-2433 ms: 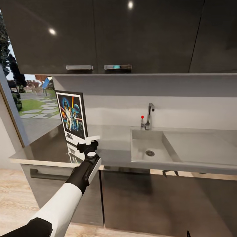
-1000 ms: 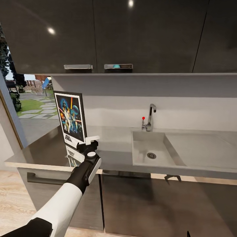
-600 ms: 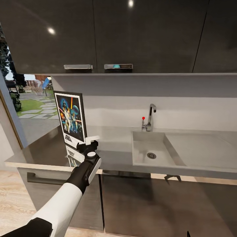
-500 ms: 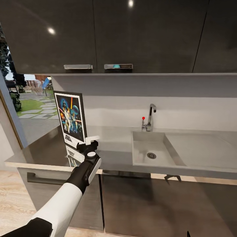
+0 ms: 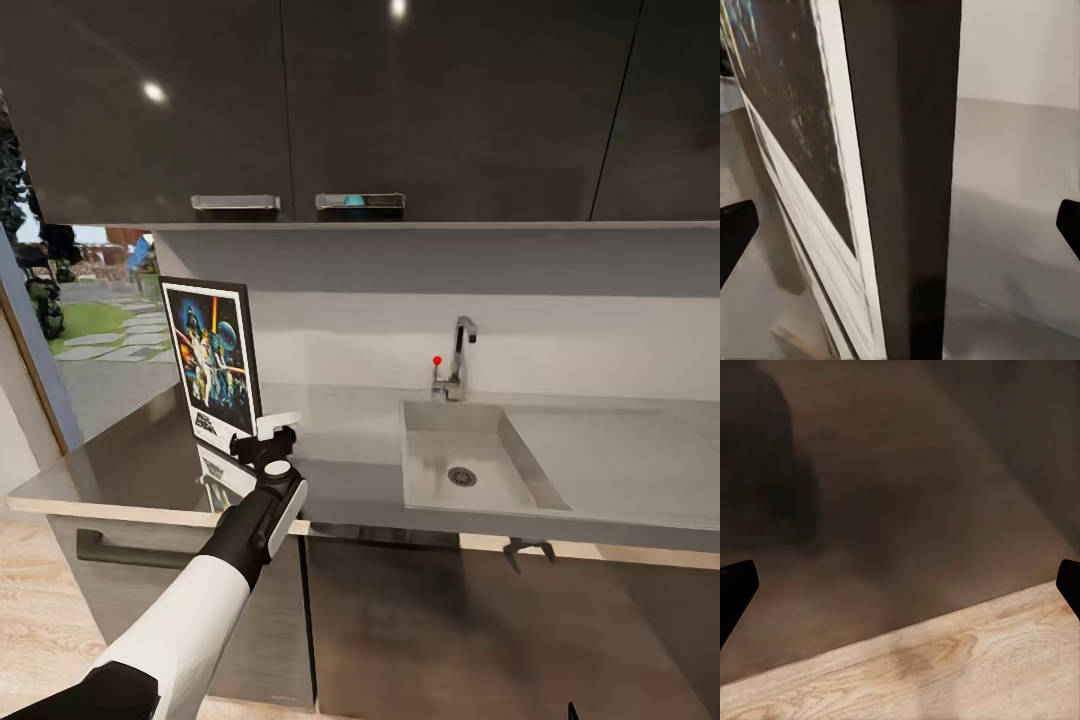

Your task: Pick up the poster from the kitchen countertop and hang it on one of the wall nails in the kitchen.

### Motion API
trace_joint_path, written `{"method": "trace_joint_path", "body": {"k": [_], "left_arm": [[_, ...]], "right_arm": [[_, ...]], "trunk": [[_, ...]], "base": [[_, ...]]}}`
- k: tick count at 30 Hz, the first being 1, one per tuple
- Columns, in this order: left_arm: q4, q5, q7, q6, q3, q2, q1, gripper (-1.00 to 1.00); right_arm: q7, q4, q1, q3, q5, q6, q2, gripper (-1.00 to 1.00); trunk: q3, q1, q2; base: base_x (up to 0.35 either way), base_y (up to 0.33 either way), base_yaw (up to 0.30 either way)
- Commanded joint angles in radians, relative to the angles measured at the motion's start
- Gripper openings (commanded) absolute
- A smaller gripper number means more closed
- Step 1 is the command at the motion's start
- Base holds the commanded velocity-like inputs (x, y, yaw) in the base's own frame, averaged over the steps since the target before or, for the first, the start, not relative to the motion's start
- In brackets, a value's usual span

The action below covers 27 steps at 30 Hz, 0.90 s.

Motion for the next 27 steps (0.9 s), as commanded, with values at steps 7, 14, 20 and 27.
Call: {"method": "trace_joint_path", "body": {"k": [7,14,20,27], "left_arm": [[0.000,0.007,0.050,0.003,-0.002,0.000,-0.001,1.00],[0.002,0.009,0.055,0.002,-0.003,0.000,-0.001,-1.00],[0.002,0.009,0.055,0.002,-0.003,0.000,-0.001,-1.00],[0.002,0.008,0.055,0.002,-0.003,0.000,-0.001,-1.00]], "right_arm": [[-0.001,0.001,-0.001,-0.001,0.001,-0.003,0.000,1.00],[-0.001,0.001,-0.001,-0.002,0.001,-0.003,0.000,1.00],[-0.001,0.001,-0.001,-0.002,0.001,-0.003,0.000,1.00],[-0.001,0.001,-0.001,-0.001,0.001,-0.003,0.000,1.00]], "trunk": [[-0.001,0.000,-0.001],[-0.001,0.000,-0.001],[-0.001,0.000,-0.001],[-0.001,0.000,-0.001]], "base": [[0.004,0.000,0.000],[0.000,0.000,0.000],[0.000,0.000,0.000],[0.000,0.000,0.000]]}}
